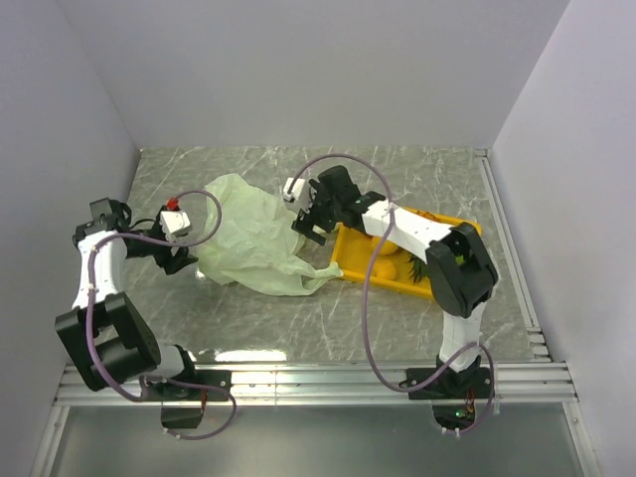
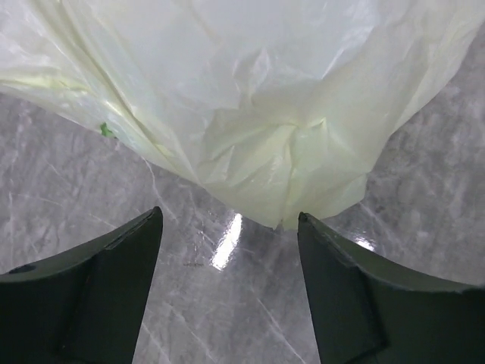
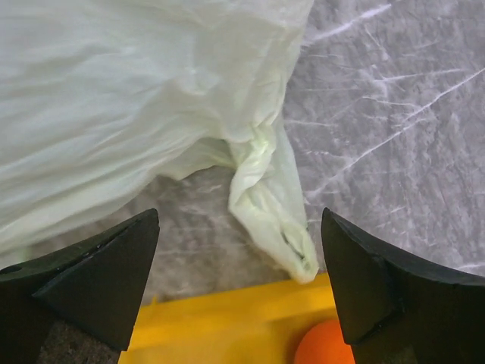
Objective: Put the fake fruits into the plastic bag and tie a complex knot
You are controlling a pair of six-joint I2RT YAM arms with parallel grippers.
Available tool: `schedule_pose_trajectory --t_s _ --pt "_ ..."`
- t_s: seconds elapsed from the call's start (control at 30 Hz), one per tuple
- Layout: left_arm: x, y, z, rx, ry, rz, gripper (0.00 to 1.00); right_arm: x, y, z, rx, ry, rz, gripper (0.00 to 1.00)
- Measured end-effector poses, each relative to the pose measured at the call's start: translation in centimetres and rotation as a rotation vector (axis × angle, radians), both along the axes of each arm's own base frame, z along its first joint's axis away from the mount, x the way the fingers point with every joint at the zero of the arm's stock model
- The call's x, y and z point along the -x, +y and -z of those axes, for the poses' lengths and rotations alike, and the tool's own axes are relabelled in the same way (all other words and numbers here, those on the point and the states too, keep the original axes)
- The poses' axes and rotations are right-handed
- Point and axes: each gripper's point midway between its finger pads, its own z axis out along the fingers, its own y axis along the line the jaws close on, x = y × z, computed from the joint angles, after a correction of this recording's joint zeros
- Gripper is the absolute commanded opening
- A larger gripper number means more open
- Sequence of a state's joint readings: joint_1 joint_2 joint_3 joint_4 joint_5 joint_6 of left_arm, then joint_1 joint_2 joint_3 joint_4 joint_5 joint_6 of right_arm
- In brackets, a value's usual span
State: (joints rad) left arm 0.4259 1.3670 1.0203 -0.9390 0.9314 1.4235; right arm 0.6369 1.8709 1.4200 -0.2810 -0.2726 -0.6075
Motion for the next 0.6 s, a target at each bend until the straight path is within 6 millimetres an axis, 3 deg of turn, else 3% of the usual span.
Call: schedule_pose_trajectory --t_s 0.13,0.23,0.37,0.6 --pt "0.7 -0.7 -2.6 0.021 -0.034 0.003 0.8 -1.7 0.7 1.6 0.024 -0.023 -0.006 0.95" --pt "0.9 -1.3 -5.3 0.041 -0.079 -0.002 0.95 -3.5 1.7 2.4 0.034 -0.037 -0.009 0.9" --pt "0.6 -2.0 -9.0 0.117 -0.103 -0.045 0.94 -5.4 2.7 3.7 0.044 -0.02 -0.008 0.84" --pt "-1.3 -3.2 -14.0 0.28 -0.113 -0.168 0.95 -4.2 1.6 5.6 0.059 0.112 -0.048 0.9"
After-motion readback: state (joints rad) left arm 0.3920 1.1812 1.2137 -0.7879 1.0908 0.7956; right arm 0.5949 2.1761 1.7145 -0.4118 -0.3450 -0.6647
